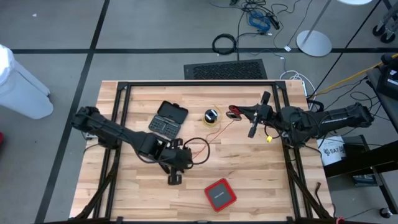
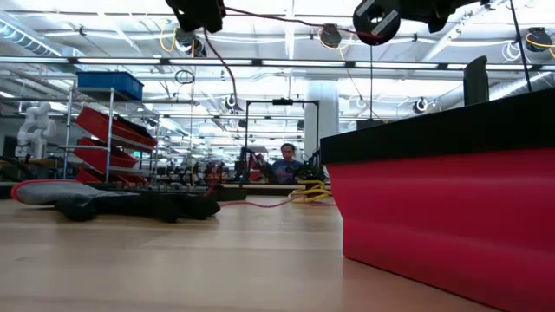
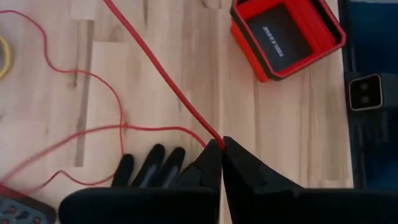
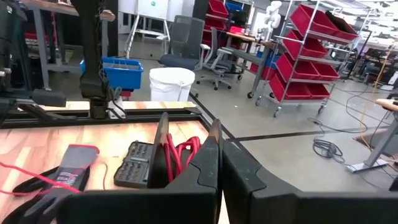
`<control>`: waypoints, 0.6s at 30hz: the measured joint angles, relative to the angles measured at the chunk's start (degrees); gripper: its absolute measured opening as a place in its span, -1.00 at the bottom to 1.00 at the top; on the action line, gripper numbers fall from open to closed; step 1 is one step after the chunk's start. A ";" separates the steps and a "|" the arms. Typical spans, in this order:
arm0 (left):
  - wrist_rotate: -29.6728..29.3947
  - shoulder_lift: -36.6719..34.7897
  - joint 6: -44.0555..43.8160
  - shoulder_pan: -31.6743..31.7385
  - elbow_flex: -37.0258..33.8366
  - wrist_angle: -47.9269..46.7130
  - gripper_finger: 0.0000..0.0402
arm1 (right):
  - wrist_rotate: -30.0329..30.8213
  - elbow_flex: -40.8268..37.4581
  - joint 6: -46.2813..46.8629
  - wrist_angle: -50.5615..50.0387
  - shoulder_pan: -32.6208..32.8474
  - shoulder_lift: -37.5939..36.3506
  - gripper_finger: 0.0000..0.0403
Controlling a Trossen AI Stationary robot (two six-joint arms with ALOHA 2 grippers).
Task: Coil cords
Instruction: Coil the red wire onto the spool
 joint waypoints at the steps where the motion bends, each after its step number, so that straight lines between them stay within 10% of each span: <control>1: -0.05 0.00 -0.06 -0.30 0.00 -0.02 -0.95 | -0.06 0.00 0.02 0.02 0.00 0.00 -1.00; 18: -14.54 6.34 3.54 -1.18 -1.19 4.61 0.06 | -0.98 0.00 -0.35 0.61 -0.04 -0.02 -1.00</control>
